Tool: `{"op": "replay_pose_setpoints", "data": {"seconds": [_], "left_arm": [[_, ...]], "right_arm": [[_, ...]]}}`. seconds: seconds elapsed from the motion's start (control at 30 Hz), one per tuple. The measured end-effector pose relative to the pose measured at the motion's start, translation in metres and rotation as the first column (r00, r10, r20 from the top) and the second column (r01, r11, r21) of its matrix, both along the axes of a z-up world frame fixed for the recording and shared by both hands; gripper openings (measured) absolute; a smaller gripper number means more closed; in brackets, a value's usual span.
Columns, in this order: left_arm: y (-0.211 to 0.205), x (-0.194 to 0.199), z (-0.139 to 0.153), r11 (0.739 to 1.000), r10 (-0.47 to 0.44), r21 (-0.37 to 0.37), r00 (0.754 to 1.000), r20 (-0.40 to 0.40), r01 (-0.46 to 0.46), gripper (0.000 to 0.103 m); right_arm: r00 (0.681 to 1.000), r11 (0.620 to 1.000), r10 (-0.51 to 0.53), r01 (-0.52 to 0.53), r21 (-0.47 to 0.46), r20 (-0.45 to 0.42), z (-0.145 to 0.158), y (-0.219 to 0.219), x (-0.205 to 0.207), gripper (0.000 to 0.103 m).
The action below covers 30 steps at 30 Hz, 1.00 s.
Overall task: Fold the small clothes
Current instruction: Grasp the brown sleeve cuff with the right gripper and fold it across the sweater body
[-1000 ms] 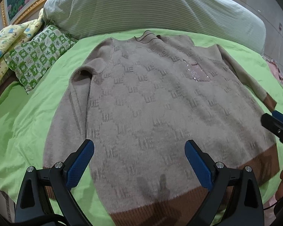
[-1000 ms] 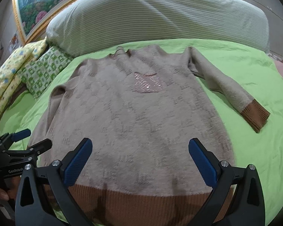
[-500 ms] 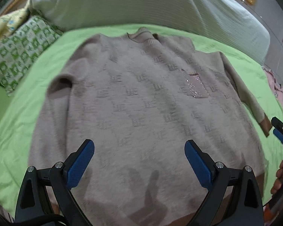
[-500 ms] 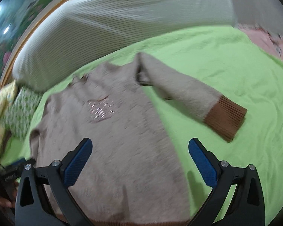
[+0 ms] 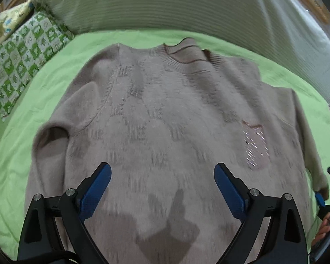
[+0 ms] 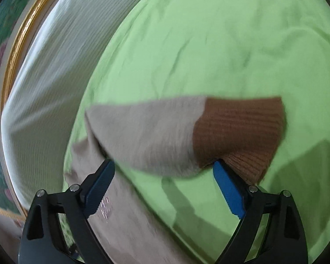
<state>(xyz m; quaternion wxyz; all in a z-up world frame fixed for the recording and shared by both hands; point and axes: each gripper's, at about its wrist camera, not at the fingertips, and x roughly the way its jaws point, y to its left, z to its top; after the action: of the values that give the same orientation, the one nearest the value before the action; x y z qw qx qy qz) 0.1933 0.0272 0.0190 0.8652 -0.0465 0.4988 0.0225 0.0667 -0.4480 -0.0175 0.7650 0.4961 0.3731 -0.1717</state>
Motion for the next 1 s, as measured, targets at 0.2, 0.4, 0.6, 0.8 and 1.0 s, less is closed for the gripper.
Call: {"op": "replay_pose_setpoints", "data": {"seconds": [0.2,0.4,0.6,0.8,1.0], "left_arm": [[0.007,0.026,-0.031,0.999,0.037,0.027,0.997,-0.066,-0.035,0.095],[0.01,0.028,-0.054,0.999,0.043,0.029,0.993,-0.108,-0.04,0.095],[0.02,0.018,-0.058,0.998,0.056,-0.01,0.991,-0.117,-0.058,0.095],[0.041,0.002,-0.035,0.992,0.087,-0.086,0.993,-0.081,-0.094,0.095],[0.059,0.001,-0.021,0.985,0.092,-0.137,0.993,-0.067,-0.101,0.095]], "right_arm": [[0.995,0.995,-0.084,0.081,-0.059,-0.054,0.006,-0.058,0.028,0.01],[0.982,0.913,-0.166,0.187,-0.362,0.088,0.11,-0.134,0.074,0.009],[0.96,0.878,0.119,0.018,-0.479,0.255,0.203,-0.052,0.141,0.009],[0.739,0.735,0.63,-0.467,-0.491,0.241,0.188,0.159,0.185,0.015],[0.437,0.475,0.88,-0.809,-0.346,0.185,0.113,0.275,0.185,0.062]]}}
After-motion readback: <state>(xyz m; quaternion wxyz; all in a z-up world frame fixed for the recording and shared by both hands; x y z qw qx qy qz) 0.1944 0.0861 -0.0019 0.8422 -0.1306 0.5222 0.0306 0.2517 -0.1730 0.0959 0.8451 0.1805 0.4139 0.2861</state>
